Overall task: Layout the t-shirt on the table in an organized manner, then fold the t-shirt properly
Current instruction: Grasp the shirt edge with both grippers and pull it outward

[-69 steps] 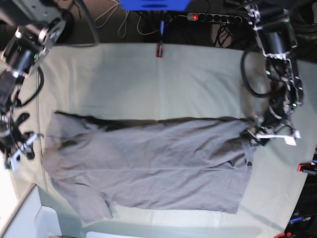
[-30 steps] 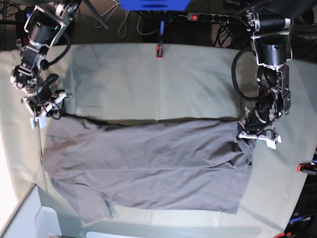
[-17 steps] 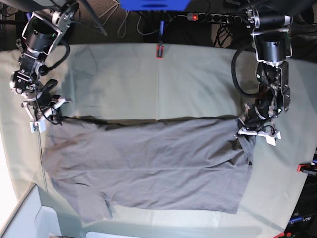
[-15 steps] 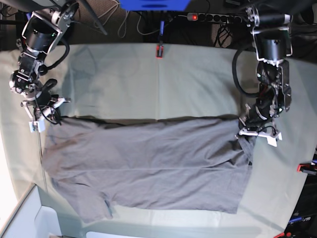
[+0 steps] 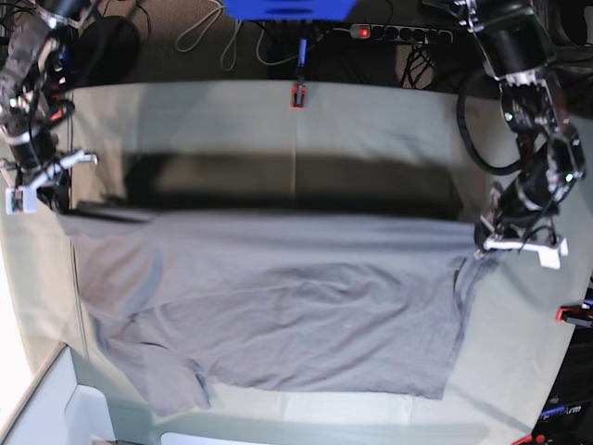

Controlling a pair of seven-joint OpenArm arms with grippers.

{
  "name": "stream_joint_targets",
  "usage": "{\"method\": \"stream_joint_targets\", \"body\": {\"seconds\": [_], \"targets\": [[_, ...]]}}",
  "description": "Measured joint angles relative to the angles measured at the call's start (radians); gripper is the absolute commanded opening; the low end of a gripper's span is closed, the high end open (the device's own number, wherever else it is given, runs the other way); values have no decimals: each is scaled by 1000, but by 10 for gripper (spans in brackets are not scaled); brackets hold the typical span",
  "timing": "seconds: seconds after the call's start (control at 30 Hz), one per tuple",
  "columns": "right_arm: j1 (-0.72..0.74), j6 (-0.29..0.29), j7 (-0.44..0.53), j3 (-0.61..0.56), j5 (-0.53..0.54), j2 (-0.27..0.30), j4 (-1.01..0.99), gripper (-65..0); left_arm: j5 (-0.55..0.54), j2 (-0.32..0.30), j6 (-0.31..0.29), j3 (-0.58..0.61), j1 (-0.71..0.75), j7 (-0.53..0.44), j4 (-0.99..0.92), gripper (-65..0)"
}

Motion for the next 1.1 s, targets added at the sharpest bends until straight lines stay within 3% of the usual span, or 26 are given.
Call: {"method": "stream_joint_targets", "body": {"seconds": [0.23,0.43,0.7,1.1], "targets": [[-132,-2,-1,-4,43,-20,142,-650,-5,22,-6,-134,17,187,127,-650],[-222,1,-1,-7,36,-68,199,-650,-2,22,-6,-208,77,250,179,-650],[-375,0,-5,-112,35,-135,322,-650,11,13,-4,-261,73,224,109,-650],[-489,-1,-3,-133,36,-132,381,-650,14,17,0,-262,56,219,-29,-650]]}}
